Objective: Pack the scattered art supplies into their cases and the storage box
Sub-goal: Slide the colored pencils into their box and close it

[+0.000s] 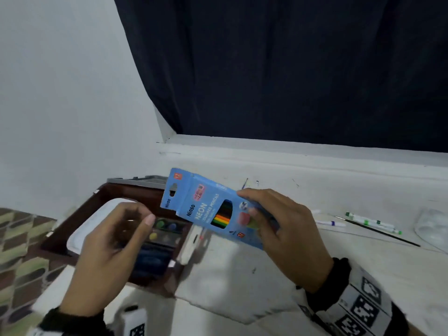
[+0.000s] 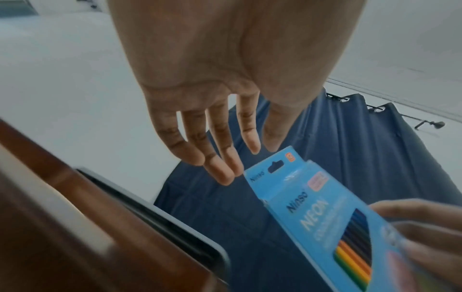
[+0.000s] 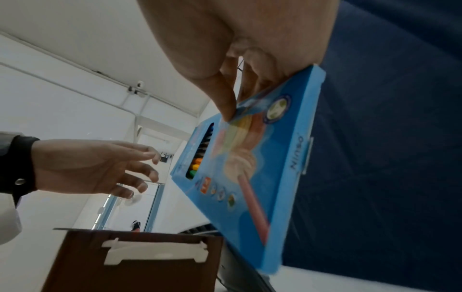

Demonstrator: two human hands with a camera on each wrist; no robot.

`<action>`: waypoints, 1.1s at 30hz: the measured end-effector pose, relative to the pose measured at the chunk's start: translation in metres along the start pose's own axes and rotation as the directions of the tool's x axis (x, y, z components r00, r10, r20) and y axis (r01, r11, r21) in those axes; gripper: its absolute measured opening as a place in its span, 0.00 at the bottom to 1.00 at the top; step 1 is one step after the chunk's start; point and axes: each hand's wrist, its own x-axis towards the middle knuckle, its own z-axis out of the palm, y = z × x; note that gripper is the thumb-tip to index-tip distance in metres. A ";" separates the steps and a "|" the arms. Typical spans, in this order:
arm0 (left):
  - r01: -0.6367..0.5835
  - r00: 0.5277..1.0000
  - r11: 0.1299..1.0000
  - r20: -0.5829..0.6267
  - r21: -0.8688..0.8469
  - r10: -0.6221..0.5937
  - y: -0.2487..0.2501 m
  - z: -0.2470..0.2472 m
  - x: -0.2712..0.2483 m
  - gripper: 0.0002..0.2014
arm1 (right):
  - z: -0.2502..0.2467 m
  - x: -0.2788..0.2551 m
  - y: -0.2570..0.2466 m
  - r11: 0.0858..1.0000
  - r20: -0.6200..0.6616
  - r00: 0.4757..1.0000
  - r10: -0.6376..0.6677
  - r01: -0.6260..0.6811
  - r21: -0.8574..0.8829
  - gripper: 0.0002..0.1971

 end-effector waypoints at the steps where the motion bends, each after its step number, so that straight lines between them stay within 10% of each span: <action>1: 0.005 1.000 0.998 -0.004 0.059 -0.005 -0.014 -0.018 0.005 0.05 | 0.013 0.009 -0.011 0.997 -0.004 0.999 -0.039 0.039 -0.060 0.13; 6: -0.096 0.973 0.929 0.229 0.359 0.012 -0.087 -0.088 0.032 0.05 | 0.068 0.051 -0.053 0.960 0.093 0.988 -0.122 0.141 -0.243 0.10; 11: -0.291 0.814 0.851 0.580 0.438 -0.020 -0.144 -0.118 0.057 0.28 | 0.098 0.073 -0.067 0.950 0.195 0.979 -0.056 0.112 -0.291 0.07; 20: -0.363 0.725 0.845 0.689 0.393 -0.010 -0.175 -0.120 0.073 0.40 | 0.130 0.084 -0.084 0.961 0.223 0.975 -0.005 0.066 -0.270 0.07; 25: -0.230 0.731 0.930 0.682 0.288 -0.031 -0.175 -0.129 0.082 0.23 | 0.128 0.082 -0.097 0.991 0.268 0.963 -0.039 0.071 -0.112 0.06; 29: 0.133 0.817 0.989 0.559 0.058 -0.143 -0.168 -0.134 0.083 0.11 | 0.136 0.071 -0.110 0.997 0.351 0.934 -0.059 0.074 -0.030 0.07; 33: 0.251 0.758 0.968 0.618 0.014 -0.206 -0.154 -0.136 0.079 0.24 | 0.150 0.068 -0.124 0.992 0.436 0.893 -0.111 0.125 -0.004 0.04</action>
